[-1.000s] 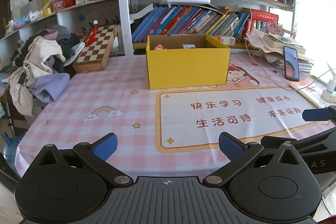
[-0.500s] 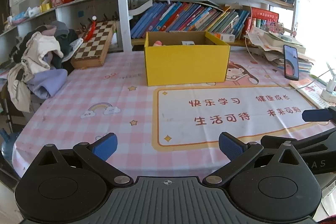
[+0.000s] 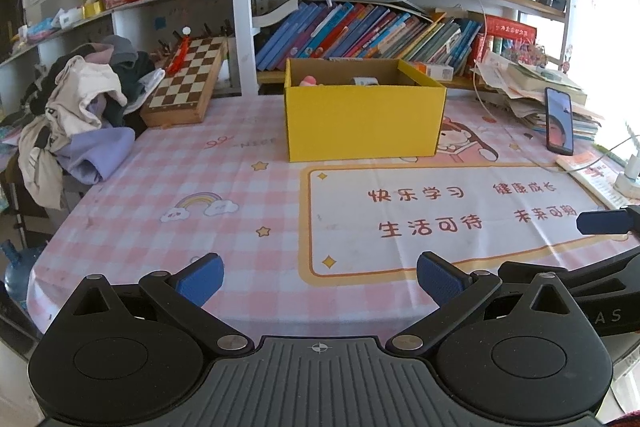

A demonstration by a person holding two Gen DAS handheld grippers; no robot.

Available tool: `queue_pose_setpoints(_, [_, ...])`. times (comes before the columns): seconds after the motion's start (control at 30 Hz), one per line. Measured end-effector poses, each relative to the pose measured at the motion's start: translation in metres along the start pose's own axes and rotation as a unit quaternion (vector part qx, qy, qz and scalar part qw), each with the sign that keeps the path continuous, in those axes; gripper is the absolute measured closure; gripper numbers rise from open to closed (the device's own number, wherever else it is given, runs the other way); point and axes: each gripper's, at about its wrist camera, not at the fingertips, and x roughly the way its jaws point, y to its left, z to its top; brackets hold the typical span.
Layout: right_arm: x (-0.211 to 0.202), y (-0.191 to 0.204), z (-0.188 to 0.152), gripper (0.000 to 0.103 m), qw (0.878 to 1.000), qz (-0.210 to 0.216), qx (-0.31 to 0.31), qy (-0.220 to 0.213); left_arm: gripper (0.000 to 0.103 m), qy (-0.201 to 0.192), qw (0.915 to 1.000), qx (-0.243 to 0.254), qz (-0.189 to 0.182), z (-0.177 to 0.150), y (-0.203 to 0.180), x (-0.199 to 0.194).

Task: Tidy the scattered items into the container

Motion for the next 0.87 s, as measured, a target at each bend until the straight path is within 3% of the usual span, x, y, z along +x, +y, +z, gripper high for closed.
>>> queue_pose_setpoints(0.87, [0.0034,-0.0028,0.0008,0.0,1.0,-0.004,0.002,0.005,0.0,0.01,0.9999,-0.001,-0.008,-0.0005,0.0013,0.0049])
